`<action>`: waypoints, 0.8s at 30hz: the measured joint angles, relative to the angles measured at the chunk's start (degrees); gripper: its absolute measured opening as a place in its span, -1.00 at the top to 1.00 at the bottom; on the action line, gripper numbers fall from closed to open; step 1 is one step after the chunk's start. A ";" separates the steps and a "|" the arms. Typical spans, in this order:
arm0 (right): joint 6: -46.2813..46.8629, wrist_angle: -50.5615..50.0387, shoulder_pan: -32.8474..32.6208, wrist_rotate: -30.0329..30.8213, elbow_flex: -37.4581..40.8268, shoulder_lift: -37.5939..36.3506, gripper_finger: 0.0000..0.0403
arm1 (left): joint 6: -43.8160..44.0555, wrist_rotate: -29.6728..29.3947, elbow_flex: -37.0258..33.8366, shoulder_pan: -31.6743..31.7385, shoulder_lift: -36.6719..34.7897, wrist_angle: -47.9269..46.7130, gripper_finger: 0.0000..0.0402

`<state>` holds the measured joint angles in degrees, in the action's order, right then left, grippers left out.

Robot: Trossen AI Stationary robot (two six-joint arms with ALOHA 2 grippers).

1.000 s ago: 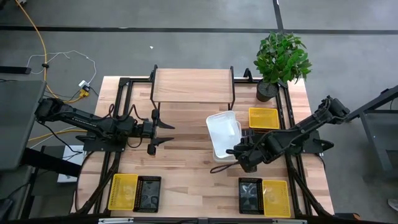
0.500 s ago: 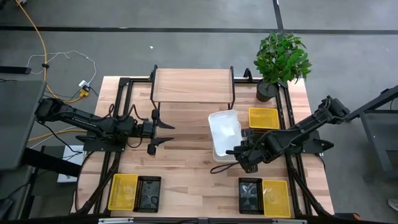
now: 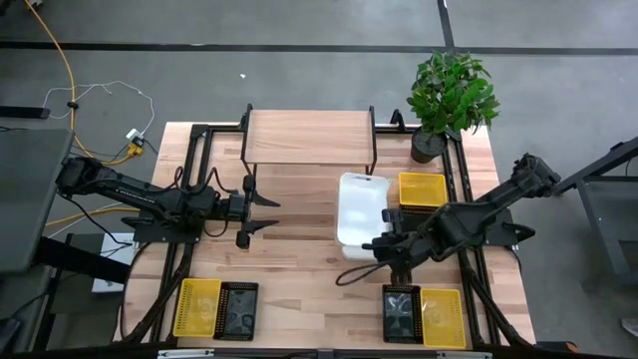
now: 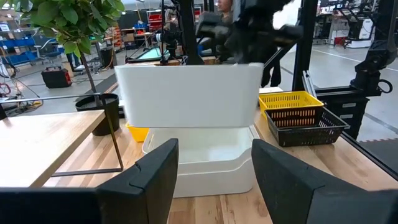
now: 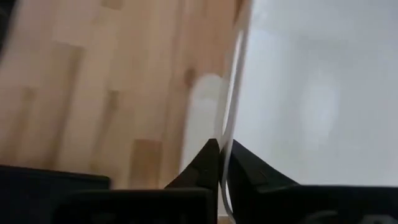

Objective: Stack baskets on shelf by color
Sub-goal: Stack the bottom white bin on the stacked white bin

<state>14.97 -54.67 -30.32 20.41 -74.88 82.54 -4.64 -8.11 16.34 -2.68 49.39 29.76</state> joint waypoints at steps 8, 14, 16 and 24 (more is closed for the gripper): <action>5.67 -1.33 -3.84 -3.98 0.86 0.00 0.99 | 0.04 0.00 0.02 0.00 0.00 0.00 0.04; 8.53 -2.38 -4.69 -3.02 3.80 0.00 1.00 | 0.02 -0.01 0.00 0.00 0.00 0.00 0.04; 8.45 -2.15 -4.62 -2.23 4.31 -0.02 1.00 | 0.02 -0.01 0.00 0.00 0.00 0.00 0.04; 4.43 -1.34 -2.73 -1.80 4.55 -0.02 1.00 | 0.00 -0.01 0.00 0.00 0.00 0.00 0.04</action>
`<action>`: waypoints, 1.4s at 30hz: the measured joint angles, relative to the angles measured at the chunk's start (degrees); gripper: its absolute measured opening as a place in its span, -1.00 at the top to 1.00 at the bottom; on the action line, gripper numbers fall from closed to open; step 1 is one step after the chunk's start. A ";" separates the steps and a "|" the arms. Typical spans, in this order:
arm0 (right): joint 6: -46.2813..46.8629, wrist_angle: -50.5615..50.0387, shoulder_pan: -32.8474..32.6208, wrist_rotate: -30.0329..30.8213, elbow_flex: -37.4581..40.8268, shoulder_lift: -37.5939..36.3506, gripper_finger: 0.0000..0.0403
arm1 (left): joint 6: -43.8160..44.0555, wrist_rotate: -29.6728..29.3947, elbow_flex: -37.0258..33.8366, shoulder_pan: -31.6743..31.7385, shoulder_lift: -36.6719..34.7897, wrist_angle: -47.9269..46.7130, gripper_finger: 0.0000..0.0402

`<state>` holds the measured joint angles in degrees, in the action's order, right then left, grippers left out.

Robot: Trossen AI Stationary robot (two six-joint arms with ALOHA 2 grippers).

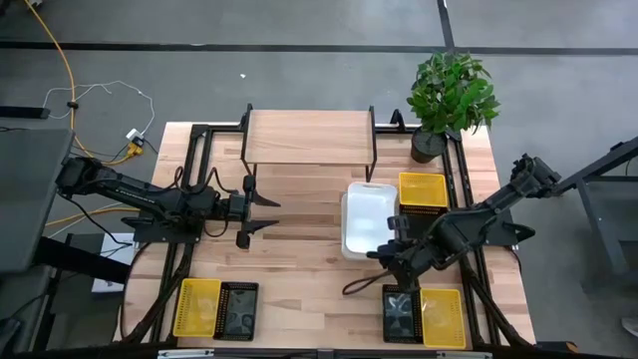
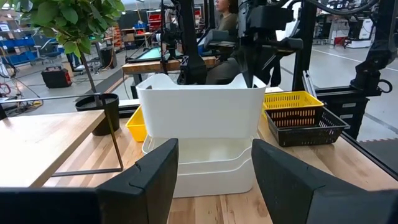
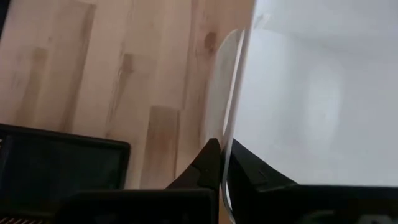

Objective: Stack baskets on shelf by color
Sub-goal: Stack the bottom white bin on the stacked white bin

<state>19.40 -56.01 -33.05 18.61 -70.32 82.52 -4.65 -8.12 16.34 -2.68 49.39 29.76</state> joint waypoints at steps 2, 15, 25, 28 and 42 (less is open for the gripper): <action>-0.26 0.04 0.85 -0.16 0.00 0.00 1.00 | 0.00 0.00 0.02 0.00 0.00 0.00 0.04; -1.58 0.08 2.70 -7.55 0.00 0.00 1.00 | -0.02 0.00 0.00 0.00 0.00 0.00 0.04; -2.98 0.11 2.70 -7.61 0.00 0.00 1.00 | 0.00 0.00 0.00 0.00 0.00 0.00 0.04; -2.98 0.11 2.70 -6.81 0.00 0.00 1.00 | -0.01 0.00 0.00 0.00 0.00 0.00 0.04; 3.26 -0.24 3.53 -5.60 -0.01 0.00 0.54 | 0.00 0.00 0.00 0.00 0.00 0.02 0.04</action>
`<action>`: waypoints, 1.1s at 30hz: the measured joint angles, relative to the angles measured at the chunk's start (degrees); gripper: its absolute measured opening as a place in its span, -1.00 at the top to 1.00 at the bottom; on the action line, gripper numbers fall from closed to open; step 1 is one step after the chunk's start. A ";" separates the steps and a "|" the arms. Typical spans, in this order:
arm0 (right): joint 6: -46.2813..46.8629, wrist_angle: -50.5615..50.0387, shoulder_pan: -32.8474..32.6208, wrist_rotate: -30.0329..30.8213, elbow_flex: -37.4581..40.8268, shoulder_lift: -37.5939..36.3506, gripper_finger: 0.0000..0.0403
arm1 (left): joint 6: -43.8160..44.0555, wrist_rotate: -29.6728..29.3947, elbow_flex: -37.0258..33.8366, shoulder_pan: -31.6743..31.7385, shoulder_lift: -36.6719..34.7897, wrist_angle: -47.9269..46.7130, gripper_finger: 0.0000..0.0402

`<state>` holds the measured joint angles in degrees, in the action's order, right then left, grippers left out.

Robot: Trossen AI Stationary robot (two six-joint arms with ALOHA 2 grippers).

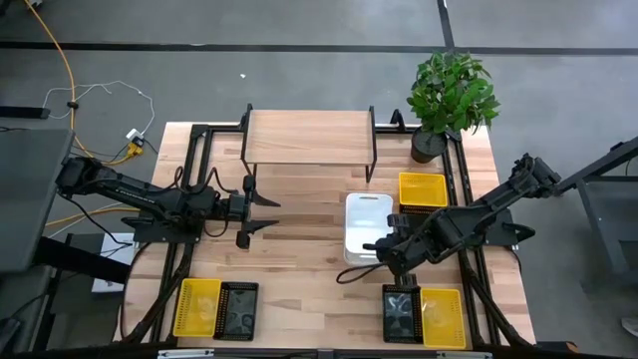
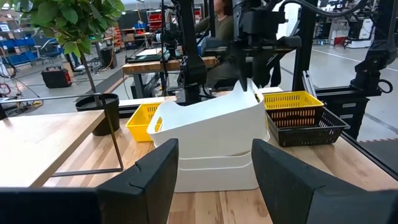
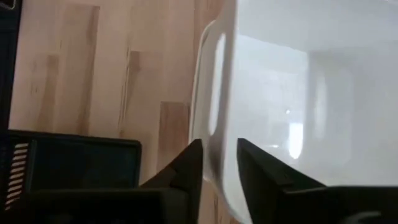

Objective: Stack baskets on shelf by color
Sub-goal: Stack the bottom white bin on the stacked white bin, then stack the top right black bin on the bottom right black bin

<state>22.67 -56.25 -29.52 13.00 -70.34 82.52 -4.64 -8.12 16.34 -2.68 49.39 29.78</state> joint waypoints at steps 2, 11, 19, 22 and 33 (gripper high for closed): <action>0.01 0.15 0.02 0.49 -0.03 0.00 0.45 | 0.00 0.00 0.00 0.00 0.00 -0.02 0.04; 0.87 -0.30 0.28 -2.49 -0.07 -0.36 0.26 | -0.02 0.00 0.00 0.00 0.00 -0.02 0.04; -0.19 -2.51 0.24 -2.59 -0.07 -0.55 0.26 | -0.02 0.00 0.01 0.00 0.02 -0.02 0.04; 0.83 -5.13 0.22 -2.59 -0.10 -0.80 0.26 | -0.01 0.00 0.01 0.00 0.02 -0.04 0.04; 7.14 -9.18 -4.99 8.77 -0.07 -5.44 0.26 | 0.04 0.00 0.00 0.00 0.02 -0.48 0.04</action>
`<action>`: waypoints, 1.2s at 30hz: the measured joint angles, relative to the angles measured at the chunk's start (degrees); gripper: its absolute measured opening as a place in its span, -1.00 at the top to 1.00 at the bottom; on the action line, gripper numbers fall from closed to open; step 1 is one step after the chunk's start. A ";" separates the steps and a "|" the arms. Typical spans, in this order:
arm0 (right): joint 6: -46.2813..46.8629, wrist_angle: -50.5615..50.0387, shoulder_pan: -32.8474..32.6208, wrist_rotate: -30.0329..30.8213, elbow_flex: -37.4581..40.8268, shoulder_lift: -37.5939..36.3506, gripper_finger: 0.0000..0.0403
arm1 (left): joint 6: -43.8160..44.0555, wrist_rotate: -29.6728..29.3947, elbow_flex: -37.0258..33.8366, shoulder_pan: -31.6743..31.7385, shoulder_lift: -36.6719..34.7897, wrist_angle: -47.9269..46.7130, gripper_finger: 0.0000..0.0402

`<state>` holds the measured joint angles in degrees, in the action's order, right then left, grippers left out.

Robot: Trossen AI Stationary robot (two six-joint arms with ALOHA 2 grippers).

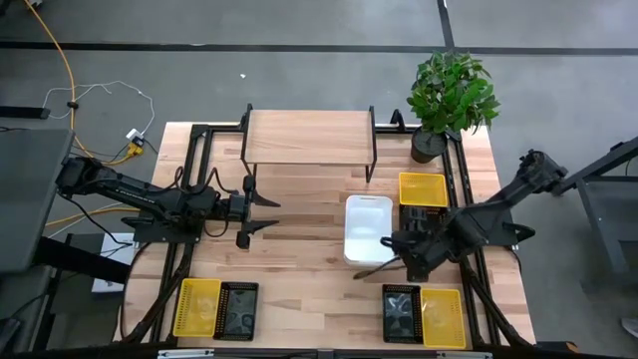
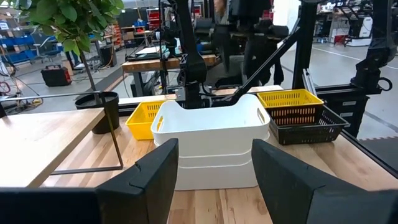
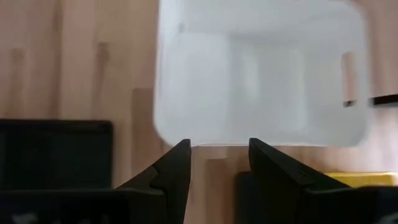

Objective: Stack baskets on shelf by color
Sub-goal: Stack the top right black bin on the bottom right black bin

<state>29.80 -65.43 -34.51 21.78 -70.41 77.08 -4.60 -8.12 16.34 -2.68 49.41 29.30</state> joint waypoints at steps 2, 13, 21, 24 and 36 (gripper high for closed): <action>1.34 -0.29 -2.07 4.18 0.00 -0.06 0.26 | -0.02 0.00 0.00 0.00 0.00 0.00 0.04; 16.68 -0.50 -9.18 13.71 14.46 -2.39 0.26 | -0.07 0.00 0.02 0.00 0.00 0.04 0.04; 21.56 4.09 -9.18 19.45 23.13 -13.75 0.26 | 0.16 -0.08 0.00 0.00 0.00 0.02 0.04; 28.02 5.79 -8.94 23.87 28.46 -19.87 0.26 | 2.60 -0.02 0.00 0.00 0.00 0.04 0.04; 38.48 18.41 -8.58 17.07 40.90 -32.54 0.26 | 3.96 -0.07 0.00 0.00 0.00 0.07 0.04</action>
<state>68.28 -47.02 -43.09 38.85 -29.51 44.53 -0.64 -8.19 16.34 -2.68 49.41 29.36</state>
